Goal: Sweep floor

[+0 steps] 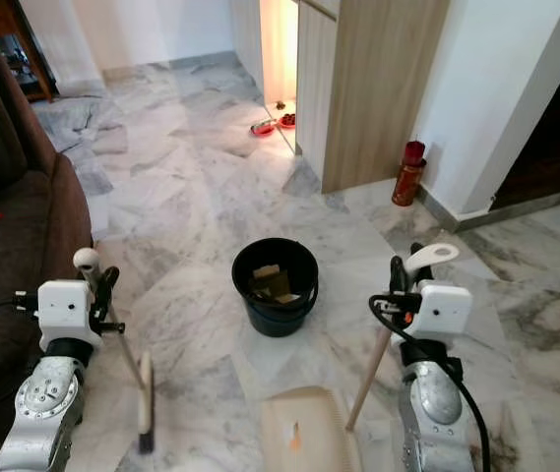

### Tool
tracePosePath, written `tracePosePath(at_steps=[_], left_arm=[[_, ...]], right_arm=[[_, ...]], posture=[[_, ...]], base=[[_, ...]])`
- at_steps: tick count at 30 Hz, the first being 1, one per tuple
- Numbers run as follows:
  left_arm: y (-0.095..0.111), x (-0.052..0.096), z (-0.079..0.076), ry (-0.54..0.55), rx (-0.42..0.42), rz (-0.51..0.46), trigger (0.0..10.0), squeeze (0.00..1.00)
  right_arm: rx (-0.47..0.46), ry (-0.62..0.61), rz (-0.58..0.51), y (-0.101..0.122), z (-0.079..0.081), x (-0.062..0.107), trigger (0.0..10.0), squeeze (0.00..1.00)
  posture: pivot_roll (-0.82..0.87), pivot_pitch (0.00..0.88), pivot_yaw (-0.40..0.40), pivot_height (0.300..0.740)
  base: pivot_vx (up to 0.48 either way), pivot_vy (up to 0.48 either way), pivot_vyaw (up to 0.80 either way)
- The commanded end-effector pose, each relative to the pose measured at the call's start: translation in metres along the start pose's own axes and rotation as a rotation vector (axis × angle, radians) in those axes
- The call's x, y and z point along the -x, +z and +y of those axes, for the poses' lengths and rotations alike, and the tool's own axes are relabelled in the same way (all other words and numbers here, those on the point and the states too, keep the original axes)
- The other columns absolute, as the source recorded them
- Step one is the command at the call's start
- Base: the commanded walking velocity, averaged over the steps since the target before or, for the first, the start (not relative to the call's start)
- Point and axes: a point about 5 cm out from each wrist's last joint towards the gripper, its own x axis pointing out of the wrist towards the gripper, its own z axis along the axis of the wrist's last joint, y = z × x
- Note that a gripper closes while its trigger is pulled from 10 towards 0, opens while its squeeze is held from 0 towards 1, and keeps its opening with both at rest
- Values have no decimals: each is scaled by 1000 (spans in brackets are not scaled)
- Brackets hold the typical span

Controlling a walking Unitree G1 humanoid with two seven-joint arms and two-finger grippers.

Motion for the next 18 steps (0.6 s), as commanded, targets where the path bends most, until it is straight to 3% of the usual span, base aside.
tracePosePath(at_steps=[1, 6, 8, 14, 18], left_arm=[[8, -5, 1, 7, -3, -43, 10000, 0], [-2, 6, -13, -50, 22, -13, 10000, 0], [-14, 15, -19, -50, 28, 32, 10000, 0], [-22, 25, -33, -93, 46, 62, 10000, 0], [-19, 27, -33, -89, 51, 55, 10000, 0]], right_arm=[[-6, 2, -46, 8, 1, -5, 10000, 0], [19, -9, -17, -1, -4, 1, 10000, 0], [42, -64, 9, -8, -15, 3, 10000, 0], [67, -88, 12, -6, -25, 4, 10000, 0], [71, -100, 8, -5, -28, 7, 10000, 0]], posture=[[28, 0, -19, 740], [44, 0, -42, 740], [44, 0, -62, 740], [33, 0, -77, 740], [35, 0, -72, 740]], base=[[0, 0, 0], [0, 0, 0], [0, 0, 0], [0, 0, 0], [0, 0, 0]])
